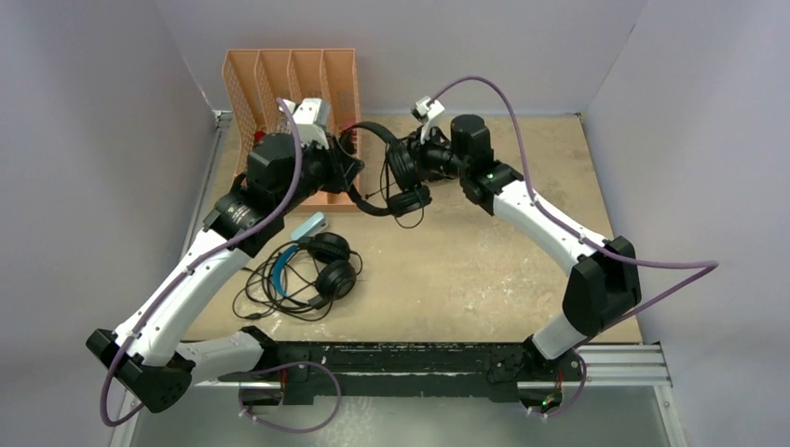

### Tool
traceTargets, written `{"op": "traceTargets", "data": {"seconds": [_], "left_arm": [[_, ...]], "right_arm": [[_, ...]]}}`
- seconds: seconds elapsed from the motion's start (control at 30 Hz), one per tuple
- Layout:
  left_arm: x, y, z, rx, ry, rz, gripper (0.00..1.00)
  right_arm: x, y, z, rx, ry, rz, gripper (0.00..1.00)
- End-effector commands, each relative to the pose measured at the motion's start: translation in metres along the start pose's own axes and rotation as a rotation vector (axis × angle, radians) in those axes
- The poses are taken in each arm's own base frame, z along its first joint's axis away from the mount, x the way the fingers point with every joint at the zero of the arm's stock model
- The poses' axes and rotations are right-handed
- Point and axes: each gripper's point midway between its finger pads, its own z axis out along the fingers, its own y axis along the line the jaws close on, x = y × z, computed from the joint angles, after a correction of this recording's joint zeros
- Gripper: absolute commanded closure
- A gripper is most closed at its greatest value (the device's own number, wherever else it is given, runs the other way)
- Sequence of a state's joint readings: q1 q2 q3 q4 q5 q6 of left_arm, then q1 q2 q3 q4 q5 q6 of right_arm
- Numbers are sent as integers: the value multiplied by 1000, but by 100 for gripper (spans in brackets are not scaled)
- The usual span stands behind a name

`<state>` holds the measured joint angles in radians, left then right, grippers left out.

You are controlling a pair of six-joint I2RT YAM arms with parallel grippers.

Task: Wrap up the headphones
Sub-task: Wrap the headphones cable around the headphones.

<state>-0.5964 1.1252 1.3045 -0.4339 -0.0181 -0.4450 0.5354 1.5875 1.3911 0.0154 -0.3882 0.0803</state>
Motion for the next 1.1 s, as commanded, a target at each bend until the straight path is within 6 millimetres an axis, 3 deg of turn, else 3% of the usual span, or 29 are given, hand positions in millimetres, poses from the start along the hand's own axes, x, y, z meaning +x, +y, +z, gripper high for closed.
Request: {"op": "traceTargets", "data": {"seconds": [0.0, 0.17, 0.37, 0.63, 0.8, 1.07], "left_arm": [[-88, -59, -20, 207, -233, -211, 100], [-112, -62, -19, 189, -278, -322, 100], [-137, -51, -17, 104, -356, -375, 100], [-159, 24, -16, -345, -482, -323, 100], [-147, 61, -7, -551, -473, -202, 100], [-81, 104, 25, -741, -251, 43, 100]], "right_arm": [[-38, 32, -9, -152, -228, 138, 91], [-27, 46, -11, -224, -272, 208, 92], [-13, 59, -15, -261, -290, 243, 98], [40, 101, -32, -251, -147, 212, 100], [52, 113, -64, -223, -74, 175, 100], [52, 122, -100, -229, 92, 67, 100]]}}
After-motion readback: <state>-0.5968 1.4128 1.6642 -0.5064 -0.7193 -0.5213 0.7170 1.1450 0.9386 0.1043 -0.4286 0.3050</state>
